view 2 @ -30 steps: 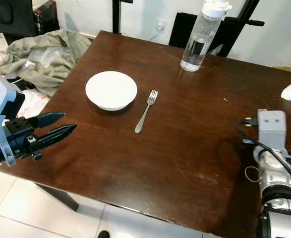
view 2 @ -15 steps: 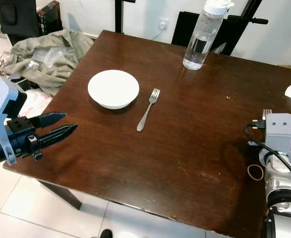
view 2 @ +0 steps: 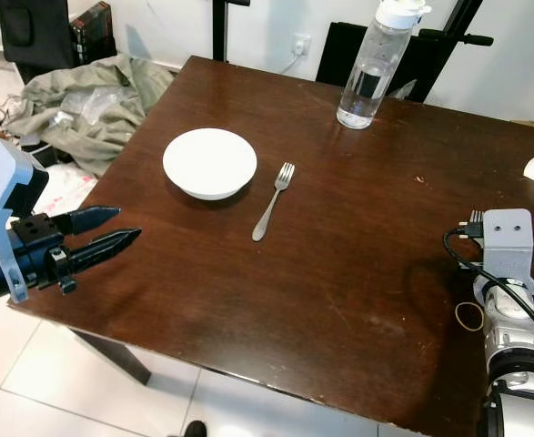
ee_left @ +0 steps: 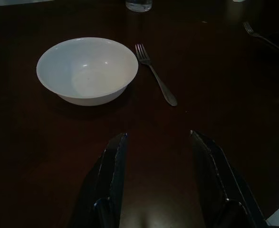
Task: Setting the table
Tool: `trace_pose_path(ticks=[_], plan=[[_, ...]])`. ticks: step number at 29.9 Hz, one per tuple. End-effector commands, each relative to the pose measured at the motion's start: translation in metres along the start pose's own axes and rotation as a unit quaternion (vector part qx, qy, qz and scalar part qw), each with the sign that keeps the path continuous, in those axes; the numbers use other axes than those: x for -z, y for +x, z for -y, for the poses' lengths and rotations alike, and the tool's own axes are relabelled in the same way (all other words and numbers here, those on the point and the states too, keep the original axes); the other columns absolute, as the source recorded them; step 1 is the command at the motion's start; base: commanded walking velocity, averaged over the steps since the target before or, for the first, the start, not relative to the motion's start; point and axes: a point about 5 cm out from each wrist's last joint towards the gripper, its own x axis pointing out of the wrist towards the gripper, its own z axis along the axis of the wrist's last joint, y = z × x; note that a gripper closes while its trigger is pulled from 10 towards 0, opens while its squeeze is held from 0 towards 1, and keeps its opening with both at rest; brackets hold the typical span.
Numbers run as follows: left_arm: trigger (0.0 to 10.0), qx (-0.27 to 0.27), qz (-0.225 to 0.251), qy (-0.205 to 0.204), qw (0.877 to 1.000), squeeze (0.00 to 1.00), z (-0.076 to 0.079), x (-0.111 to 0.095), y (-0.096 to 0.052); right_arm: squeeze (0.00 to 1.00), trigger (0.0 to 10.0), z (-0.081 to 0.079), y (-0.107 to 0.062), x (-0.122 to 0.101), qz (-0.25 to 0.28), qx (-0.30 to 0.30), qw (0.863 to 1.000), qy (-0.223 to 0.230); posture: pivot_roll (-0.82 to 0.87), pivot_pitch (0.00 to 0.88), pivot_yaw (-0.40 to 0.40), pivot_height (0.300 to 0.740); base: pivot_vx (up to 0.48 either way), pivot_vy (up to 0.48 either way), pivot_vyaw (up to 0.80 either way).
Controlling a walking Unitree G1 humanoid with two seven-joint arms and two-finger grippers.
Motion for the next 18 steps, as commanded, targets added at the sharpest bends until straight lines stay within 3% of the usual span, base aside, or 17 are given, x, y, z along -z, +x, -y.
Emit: trace_pose_path(ticks=[1,2,7,11,13,15,17,18], plan=[[10.0,0.014,-0.002,-0.004,1.000,0.00,0.005,0.003,0.001,0.95,10.0,0.009,-0.002,0.008,-0.013,0.018,1.000,0.000,0.22,0.294,0.081,0.740,0.000,0.000,0.00],[10.0,0.014,-0.001,-0.004,1.000,0.00,0.005,0.003,0.002,0.00,10.0,0.011,-0.002,0.007,-0.009,0.021,1.000,0.002,0.21,0.290,0.078,0.740,0.000,0.000,0.00],[10.0,0.012,0.006,-0.006,1.000,0.00,0.005,0.004,0.004,0.00,10.0,0.014,0.001,-0.009,0.025,0.028,0.999,0.027,0.20,0.280,0.071,0.740,0.000,0.000,0.00],[10.0,-0.007,0.016,-0.012,1.000,0.00,0.004,0.005,0.007,0.00,10.0,-0.001,0.003,-0.034,0.093,-0.004,0.992,0.084,0.19,0.251,0.072,0.740,0.000,0.000,0.00],[10.0,-0.007,0.016,-0.012,1.000,0.00,0.004,0.005,0.007,0.00,10.0,-0.001,0.003,-0.034,0.093,-0.004,0.992,0.084,0.19,0.251,0.072,0.740,0.000,0.000,0.00],[10.0,-0.083,0.014,-0.057,0.995,0.00,0.001,0.021,0.016,0.00,10.0,-0.034,-0.010,-0.054,0.165,-0.059,0.974,0.144,0.18,0.205,0.076,0.740,0.000,0.000,0.00],[10.0,-0.132,0.008,-0.086,0.987,0.00,0.008,0.037,0.024,0.00,10.0,-0.072,-0.046,-0.052,0.185,-0.114,0.953,0.211,0.16,0.166,0.076,0.740,0.000,0.000,0.00],[10.0,-0.132,0.008,-0.086,0.987,0.00,0.008,0.037,0.024,0.00,10.0,-0.072,-0.046,-0.052,0.185,-0.114,0.953,0.211,0.16,0.166,0.076,0.740,0.000,0.000,0.00]])
